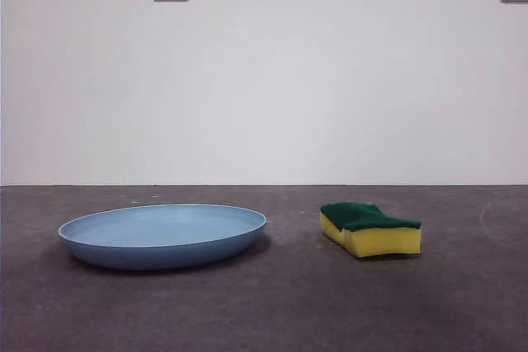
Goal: Pick up the plate,pick up the cloth,clean the plate with the cloth
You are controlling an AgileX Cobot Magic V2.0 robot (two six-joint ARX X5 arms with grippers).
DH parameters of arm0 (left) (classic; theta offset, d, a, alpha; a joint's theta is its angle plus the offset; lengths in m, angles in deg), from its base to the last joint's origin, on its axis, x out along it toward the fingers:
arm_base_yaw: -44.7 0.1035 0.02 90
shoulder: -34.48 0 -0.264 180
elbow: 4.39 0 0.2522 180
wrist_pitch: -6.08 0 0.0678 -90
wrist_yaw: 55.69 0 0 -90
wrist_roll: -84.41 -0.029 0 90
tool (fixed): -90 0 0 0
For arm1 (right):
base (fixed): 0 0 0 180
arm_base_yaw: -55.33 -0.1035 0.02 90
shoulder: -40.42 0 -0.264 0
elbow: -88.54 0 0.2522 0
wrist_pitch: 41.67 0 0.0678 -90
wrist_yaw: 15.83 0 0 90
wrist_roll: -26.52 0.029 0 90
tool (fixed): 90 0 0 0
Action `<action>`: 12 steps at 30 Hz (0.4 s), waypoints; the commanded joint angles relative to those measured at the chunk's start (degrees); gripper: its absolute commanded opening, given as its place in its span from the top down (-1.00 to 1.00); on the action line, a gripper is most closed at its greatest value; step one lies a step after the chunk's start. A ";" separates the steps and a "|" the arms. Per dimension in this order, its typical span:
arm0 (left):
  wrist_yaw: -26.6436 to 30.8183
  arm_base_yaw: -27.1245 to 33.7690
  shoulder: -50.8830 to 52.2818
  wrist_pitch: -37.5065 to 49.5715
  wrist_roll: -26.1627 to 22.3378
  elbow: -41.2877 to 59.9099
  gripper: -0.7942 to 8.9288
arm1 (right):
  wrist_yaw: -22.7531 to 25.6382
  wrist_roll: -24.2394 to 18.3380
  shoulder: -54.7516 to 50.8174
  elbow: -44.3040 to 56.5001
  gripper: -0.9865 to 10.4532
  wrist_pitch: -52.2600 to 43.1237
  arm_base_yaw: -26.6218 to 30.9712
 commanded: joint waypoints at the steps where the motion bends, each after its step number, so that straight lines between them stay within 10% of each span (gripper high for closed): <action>1: 0.07 0.20 0.15 0.09 0.37 0.81 0.84 | -3.02 -2.40 -3.69 5.31 0.83 -4.83 3.39; 12: 0.07 0.20 0.15 0.09 0.39 0.81 0.84 | -2.95 -0.11 -14.29 21.42 0.83 -10.51 7.23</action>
